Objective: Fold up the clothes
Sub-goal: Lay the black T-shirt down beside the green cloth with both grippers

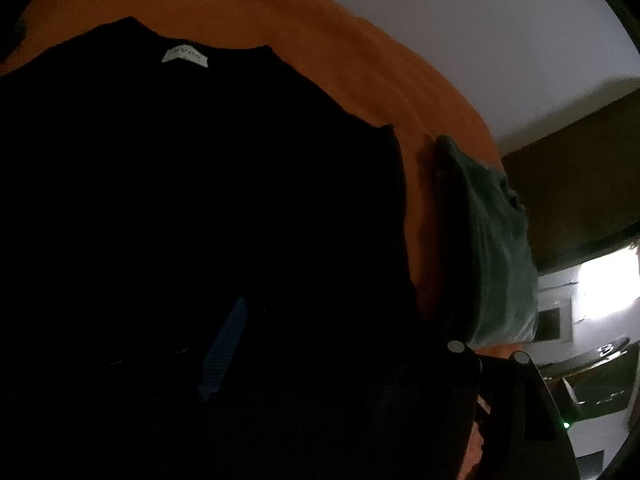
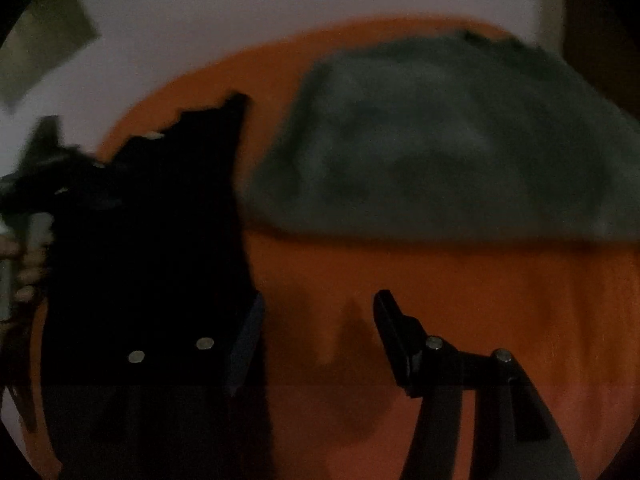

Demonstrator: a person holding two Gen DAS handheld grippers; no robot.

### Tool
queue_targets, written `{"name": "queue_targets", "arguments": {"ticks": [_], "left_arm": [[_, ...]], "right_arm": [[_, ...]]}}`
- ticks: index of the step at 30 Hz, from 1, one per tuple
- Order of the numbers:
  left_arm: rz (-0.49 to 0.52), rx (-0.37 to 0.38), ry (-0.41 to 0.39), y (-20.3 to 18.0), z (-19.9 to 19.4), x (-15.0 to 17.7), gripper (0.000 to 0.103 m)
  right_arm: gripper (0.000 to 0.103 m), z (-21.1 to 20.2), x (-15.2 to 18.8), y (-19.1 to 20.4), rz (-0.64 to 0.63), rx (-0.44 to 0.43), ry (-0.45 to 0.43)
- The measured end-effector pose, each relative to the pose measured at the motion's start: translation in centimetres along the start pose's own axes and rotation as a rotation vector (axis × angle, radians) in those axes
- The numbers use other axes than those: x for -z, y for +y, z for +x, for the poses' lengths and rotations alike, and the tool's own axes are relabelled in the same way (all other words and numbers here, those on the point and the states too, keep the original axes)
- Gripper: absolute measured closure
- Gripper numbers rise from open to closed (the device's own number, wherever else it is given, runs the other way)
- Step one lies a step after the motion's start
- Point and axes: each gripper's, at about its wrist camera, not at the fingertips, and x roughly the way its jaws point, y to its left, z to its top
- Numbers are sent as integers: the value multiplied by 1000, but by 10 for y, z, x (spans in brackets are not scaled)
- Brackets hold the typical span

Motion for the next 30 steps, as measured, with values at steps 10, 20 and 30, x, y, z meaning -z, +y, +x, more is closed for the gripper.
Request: {"name": "queue_targets", "arguments": {"ticks": [10, 20, 30], "left_arm": [[2, -31, -5, 3, -7, 3, 28], [10, -45, 12, 5, -4, -1, 28], [-41, -47, 24, 21, 0, -4, 28]], "right_arm": [[96, 70, -6, 121, -707, 269, 93], [98, 29, -45, 83, -375, 57, 185], [59, 118, -201, 95, -169, -61, 171]]}}
